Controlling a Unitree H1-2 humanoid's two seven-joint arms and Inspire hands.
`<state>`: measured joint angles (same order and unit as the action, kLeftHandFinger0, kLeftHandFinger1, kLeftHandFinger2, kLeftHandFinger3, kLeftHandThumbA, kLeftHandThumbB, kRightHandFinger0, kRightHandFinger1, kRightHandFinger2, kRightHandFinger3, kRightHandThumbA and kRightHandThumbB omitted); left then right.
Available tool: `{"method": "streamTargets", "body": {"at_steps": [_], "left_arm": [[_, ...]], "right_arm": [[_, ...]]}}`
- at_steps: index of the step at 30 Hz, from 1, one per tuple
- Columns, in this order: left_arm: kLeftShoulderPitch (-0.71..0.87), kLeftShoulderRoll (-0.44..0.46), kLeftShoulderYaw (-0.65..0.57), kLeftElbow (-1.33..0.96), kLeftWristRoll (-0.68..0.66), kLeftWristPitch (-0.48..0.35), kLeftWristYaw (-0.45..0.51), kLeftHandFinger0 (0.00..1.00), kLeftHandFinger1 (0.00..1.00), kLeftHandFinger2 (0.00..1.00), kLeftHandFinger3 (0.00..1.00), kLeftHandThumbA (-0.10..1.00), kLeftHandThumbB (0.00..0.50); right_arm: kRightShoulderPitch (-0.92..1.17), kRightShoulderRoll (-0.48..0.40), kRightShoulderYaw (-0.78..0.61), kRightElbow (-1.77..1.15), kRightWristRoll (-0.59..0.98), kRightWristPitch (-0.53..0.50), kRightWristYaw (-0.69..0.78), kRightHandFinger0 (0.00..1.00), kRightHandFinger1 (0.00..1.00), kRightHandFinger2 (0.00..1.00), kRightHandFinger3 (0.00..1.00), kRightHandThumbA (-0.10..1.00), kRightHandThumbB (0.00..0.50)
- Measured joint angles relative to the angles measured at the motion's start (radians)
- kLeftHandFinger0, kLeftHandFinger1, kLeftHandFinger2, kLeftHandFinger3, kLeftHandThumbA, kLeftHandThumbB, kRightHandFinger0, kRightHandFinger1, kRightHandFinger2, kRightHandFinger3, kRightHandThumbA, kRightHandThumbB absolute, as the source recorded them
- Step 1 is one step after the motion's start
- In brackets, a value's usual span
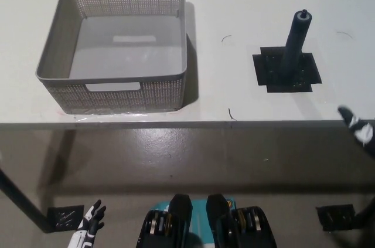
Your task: Use the right hand to pick up a electric screw driver and put it into a container on the left side
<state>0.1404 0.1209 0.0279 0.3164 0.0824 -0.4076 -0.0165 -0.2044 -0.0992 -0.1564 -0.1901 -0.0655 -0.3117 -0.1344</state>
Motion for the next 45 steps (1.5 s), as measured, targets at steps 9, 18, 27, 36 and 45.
{"method": "streamTargets", "body": {"at_steps": [9,18,27,36,45], "left_arm": [[-0.002,0.000,-0.001,0.002,-0.005,-0.001,-0.001,1.00,1.00,1.00,1.00,1.00,0.046],[-0.002,0.000,-0.003,0.002,-0.015,-0.002,-0.003,1.00,1.00,1.00,1.00,1.00,0.078],[-0.004,0.001,-0.005,0.000,-0.019,-0.002,-0.004,1.00,1.00,1.00,1.00,1.00,0.044],[-0.007,0.001,-0.005,-0.001,-0.016,-0.002,-0.003,1.00,1.00,1.00,1.00,1.00,0.055],[-0.007,0.001,-0.005,-0.001,-0.013,0.000,-0.003,1.00,1.00,1.00,1.00,1.00,0.060]], "right_arm": [[-0.217,-0.039,-0.030,0.265,0.020,0.087,-0.004,1.00,1.00,1.00,1.00,1.00,0.312],[-0.413,-0.093,-0.028,0.616,0.029,0.117,0.006,1.00,1.00,1.00,1.00,1.00,0.468],[-0.493,-0.134,0.011,0.773,0.058,0.193,0.087,1.00,1.00,1.00,1.00,1.00,0.471],[-0.493,-0.133,0.047,0.848,0.085,0.207,0.182,1.00,1.00,1.00,1.00,0.96,0.490],[-0.493,-0.122,0.062,0.893,0.106,0.206,0.246,1.00,1.00,1.00,1.00,0.89,0.460]]}}
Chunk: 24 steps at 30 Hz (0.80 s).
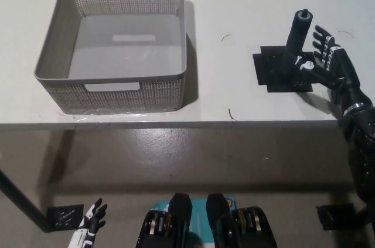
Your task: Use the right hand to pick up a electric screw driver and put it into a container on the left side
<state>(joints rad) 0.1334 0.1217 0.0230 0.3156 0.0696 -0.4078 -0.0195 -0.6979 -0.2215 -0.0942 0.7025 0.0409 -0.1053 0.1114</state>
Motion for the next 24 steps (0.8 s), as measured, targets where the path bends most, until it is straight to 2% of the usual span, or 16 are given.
{"method": "streamTargets", "body": {"at_steps": [4,10,12,15,17,19,22,24], "left_arm": [[0.000,0.000,0.000,0.001,0.002,0.000,0.000,1.00,1.00,1.00,1.00,1.00,0.040],[0.000,0.000,0.000,0.001,0.004,0.000,0.000,1.00,1.00,1.00,1.00,1.00,0.051],[0.001,0.000,0.000,0.000,0.005,0.000,0.000,1.00,1.00,1.00,1.00,1.00,0.052],[0.001,0.000,0.000,0.000,0.005,0.000,0.000,1.00,1.00,1.00,1.00,1.00,0.050],[0.000,0.000,0.000,0.000,0.004,0.000,0.000,1.00,1.00,1.00,1.00,1.00,0.049],[0.001,0.000,0.000,0.000,0.004,0.000,0.000,1.00,1.00,1.00,1.00,1.00,0.063],[0.000,0.000,0.000,0.000,0.004,0.001,0.000,1.00,1.00,1.00,1.00,1.00,0.058],[0.000,0.000,0.000,0.000,0.004,0.001,0.000,1.00,1.00,1.00,1.00,1.00,0.054]], "right_arm": [[0.000,0.005,0.007,0.025,0.000,0.000,0.014,1.00,1.00,1.00,1.00,0.90,0.484],[-0.030,0.007,0.007,0.110,0.003,0.000,0.033,1.00,1.00,1.00,1.00,0.87,0.448],[-0.047,0.007,0.007,0.149,0.006,0.000,0.039,1.00,1.00,1.00,1.00,0.87,0.466],[-0.073,0.007,0.006,0.203,0.014,0.000,0.046,1.00,1.00,1.00,1.00,0.85,0.456],[-0.093,0.007,0.005,0.241,0.018,-0.001,0.051,1.00,1.00,1.00,1.00,0.85,0.478],[-0.112,0.006,0.005,0.277,0.020,-0.007,0.054,1.00,1.00,1.00,1.00,0.84,0.473],[-0.154,0.003,0.005,0.340,0.021,-0.011,0.056,1.00,1.00,1.00,1.00,0.85,0.467],[-0.183,0.000,0.006,0.381,0.020,-0.014,0.056,1.00,1.00,1.00,1.00,0.81,0.490]]}}
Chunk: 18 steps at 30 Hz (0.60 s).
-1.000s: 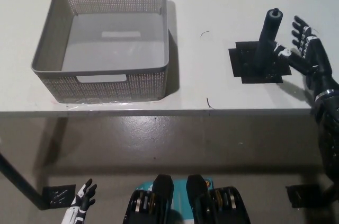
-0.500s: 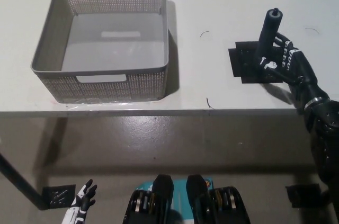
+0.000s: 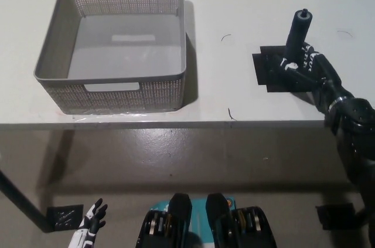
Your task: Use the right hand to pick up a electric screw driver and put it into a container on the left side
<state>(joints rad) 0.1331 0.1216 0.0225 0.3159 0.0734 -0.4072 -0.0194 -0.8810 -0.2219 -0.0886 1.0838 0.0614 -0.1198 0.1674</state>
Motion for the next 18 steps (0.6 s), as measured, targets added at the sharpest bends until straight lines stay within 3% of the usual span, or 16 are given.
{"method": "streamTargets", "body": {"at_steps": [2,3,4,5,6,7,8,9,11,13,16,18], "left_arm": [[0.000,0.000,-0.001,0.000,0.000,0.000,0.000,1.00,1.00,1.00,1.00,1.00,0.046],[-0.001,0.000,-0.001,0.000,0.001,0.000,0.000,1.00,1.00,1.00,1.00,1.00,0.045],[-0.002,0.000,-0.002,0.000,0.001,0.000,0.000,1.00,1.00,1.00,1.00,1.00,0.043],[-0.003,-0.001,-0.002,0.000,0.001,0.000,0.000,1.00,1.00,1.00,1.00,1.00,0.043],[-0.004,-0.002,-0.002,0.001,0.001,0.001,0.000,1.00,1.00,1.00,1.00,1.00,0.043],[-0.004,-0.002,-0.002,0.002,0.001,0.001,0.000,1.00,1.00,1.00,1.00,1.00,0.060],[-0.004,-0.003,-0.002,0.002,0.001,0.002,0.000,1.00,1.00,1.00,1.00,1.00,0.060],[-0.004,-0.003,-0.002,0.002,0.001,0.003,0.000,1.00,1.00,1.00,1.00,1.00,0.052],[-0.005,-0.003,-0.002,0.002,0.001,0.006,0.000,1.00,1.00,1.00,1.00,1.00,0.049],[-0.006,-0.003,-0.002,0.002,0.000,0.008,0.000,1.00,1.00,1.00,1.00,1.00,0.047],[-0.007,-0.003,-0.002,0.002,0.000,0.008,0.000,1.00,1.00,1.00,1.00,1.00,0.056],[-0.007,-0.003,-0.002,0.001,0.001,0.008,0.000,1.00,1.00,1.00,1.00,1.00,0.056]], "right_arm": [[-0.031,-0.003,-0.001,0.050,0.000,-0.003,-0.006,1.00,1.00,1.00,1.00,0.63,0.492],[-0.049,-0.003,-0.004,0.076,0.000,-0.004,-0.015,1.00,1.00,1.00,1.00,0.63,0.492],[-0.064,-0.002,-0.005,0.094,-0.002,-0.006,-0.036,0.31,0.30,0.41,0.62,0.19,0.332],[-0.078,-0.001,-0.005,0.107,-0.003,-0.009,-0.057,0.06,0.20,0.39,0.49,0.28,0.426],[-0.085,0.001,-0.004,0.113,-0.006,-0.009,-0.081,0.00,0.01,0.21,0.20,0.01,0.304],[-0.087,0.003,-0.003,0.117,-0.008,-0.009,-0.097,0.00,0.00,0.15,0.06,-0.10,0.222],[-0.088,0.005,-0.002,0.125,-0.010,-0.009,-0.120,0.00,0.00,0.19,0.08,-0.10,0.188],[-0.088,0.007,-0.002,0.130,-0.011,-0.010,-0.129,0.00,0.00,0.25,0.19,-0.10,0.155],[-0.088,0.016,-0.002,0.147,-0.017,-0.014,-0.172,0.00,0.00,0.36,0.38,-0.10,0.147],[-0.088,0.023,-0.003,0.159,-0.024,-0.016,-0.214,0.00,0.00,0.41,0.50,-0.10,0.142],[-0.090,0.037,-0.003,0.174,-0.029,-0.025,-0.274,0.00,0.08,0.54,0.57,-0.10,0.133],[-0.090,0.046,-0.003,0.181,-0.033,-0.030,-0.312,0.00,0.11,0.57,0.61,-0.10,0.120]]}}
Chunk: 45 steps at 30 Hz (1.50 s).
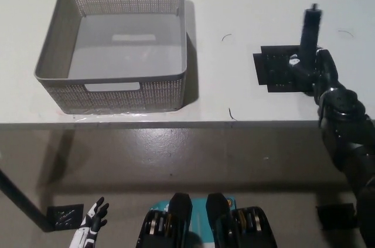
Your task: Use the right hand to pick up a electric screw driver and put it into a container on the left side
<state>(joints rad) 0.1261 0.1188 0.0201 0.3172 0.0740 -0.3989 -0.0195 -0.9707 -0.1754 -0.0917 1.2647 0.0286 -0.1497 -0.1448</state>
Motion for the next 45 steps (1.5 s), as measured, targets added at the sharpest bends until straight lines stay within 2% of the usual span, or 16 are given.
{"method": "streamTargets", "body": {"at_steps": [3,5,8,13,16,19,20,26,29,37,38,41,42,45], "left_arm": [[0.000,0.000,0.000,-0.001,0.000,0.000,0.000,1.00,1.00,1.00,1.00,1.00,0.048],[-0.001,0.000,0.000,-0.002,0.000,0.000,0.000,1.00,1.00,1.00,1.00,1.00,0.052],[-0.008,0.001,0.001,-0.006,-0.001,0.003,0.000,1.00,1.00,1.00,1.00,1.00,0.042],[-0.022,0.003,0.001,-0.014,-0.003,0.003,0.000,1.00,1.00,1.00,1.00,1.00,0.038],[-0.025,0.003,0.001,-0.017,-0.002,0.003,0.000,1.00,1.00,1.00,1.00,1.00,0.029],[-0.028,0.003,0.001,-0.018,-0.002,0.003,0.000,1.00,1.00,1.00,1.00,1.00,0.027],[-0.029,0.003,0.001,-0.018,-0.002,0.003,0.000,1.00,1.00,1.00,1.00,1.00,0.026],[-0.030,0.003,0.001,-0.018,0.000,0.004,0.000,1.00,1.00,1.00,1.00,1.00,0.033],[-0.030,0.003,0.001,-0.018,0.002,0.005,0.000,1.00,1.00,1.00,1.00,1.00,0.052],[-0.028,0.003,0.001,-0.019,0.013,0.006,0.000,1.00,1.00,1.00,1.00,1.00,0.047],[-0.028,0.003,0.001,-0.019,0.014,0.006,0.000,1.00,1.00,1.00,1.00,1.00,0.059],[-0.027,0.003,0.000,-0.020,0.015,0.006,0.000,1.00,1.00,1.00,1.00,1.00,0.042],[-0.027,0.004,0.000,-0.020,0.015,0.006,0.000,1.00,1.00,1.00,1.00,1.00,0.028],[-0.027,0.004,-0.001,-0.020,0.016,0.005,0.000,1.00,1.00,1.00,1.00,1.00,0.031]], "right_arm": [[-0.003,0.010,0.000,0.004,-0.007,-0.004,-0.054,0.00,0.12,0.57,0.62,-0.10,0.115],[-0.006,0.016,0.000,0.007,-0.011,-0.004,-0.086,0.00,0.12,0.58,0.63,-0.10,0.129],[-0.018,0.023,-0.001,0.014,-0.017,-0.006,-0.150,0.00,0.13,0.58,0.62,-0.10,0.123],[-0.060,0.023,0.001,0.002,-0.032,-0.024,-0.244,0.00,0.13,0.57,0.60,-0.10,0.136],[-0.089,0.023,0.005,-0.021,-0.040,-0.044,-0.282,0.00,0.16,0.59,0.61,-0.10,0.149],[-0.111,0.030,0.017,-0.068,-0.055,-0.053,-0.315,0.00,0.19,0.62,0.65,-0.10,0.141],[-0.112,0.035,0.023,-0.095,-0.061,-0.054,-0.322,0.00,0.20,0.63,0.68,-0.10,0.141],[-0.113,0.072,0.078,-0.253,-0.101,-0.048,-0.329,0.00,0.19,0.61,0.66,-0.10,0.162],[-0.114,0.101,0.103,-0.335,-0.119,-0.032,-0.327,0.00,0.20,0.62,0.67,-0.10,0.152],[-0.150,0.182,0.171,-0.442,-0.162,0.044,-0.311,0.00,0.19,0.65,0.70,-0.10,0.140],[-0.155,0.192,0.175,-0.444,-0.166,0.050,-0.309,0.00,0.20,0.66,0.71,-0.10,0.143],[-0.178,0.228,0.182,-0.450,-0.171,0.078,-0.305,0.00,0.24,0.69,0.77,-0.10,0.150],[-0.187,0.240,0.182,-0.449,-0.171,0.085,-0.305,0.00,0.23,0.68,0.79,-0.10,0.142],[-0.219,0.272,0.185,-0.444,-0.171,0.105,-0.301,0.00,0.23,0.69,0.81,-0.10,0.126]]}}
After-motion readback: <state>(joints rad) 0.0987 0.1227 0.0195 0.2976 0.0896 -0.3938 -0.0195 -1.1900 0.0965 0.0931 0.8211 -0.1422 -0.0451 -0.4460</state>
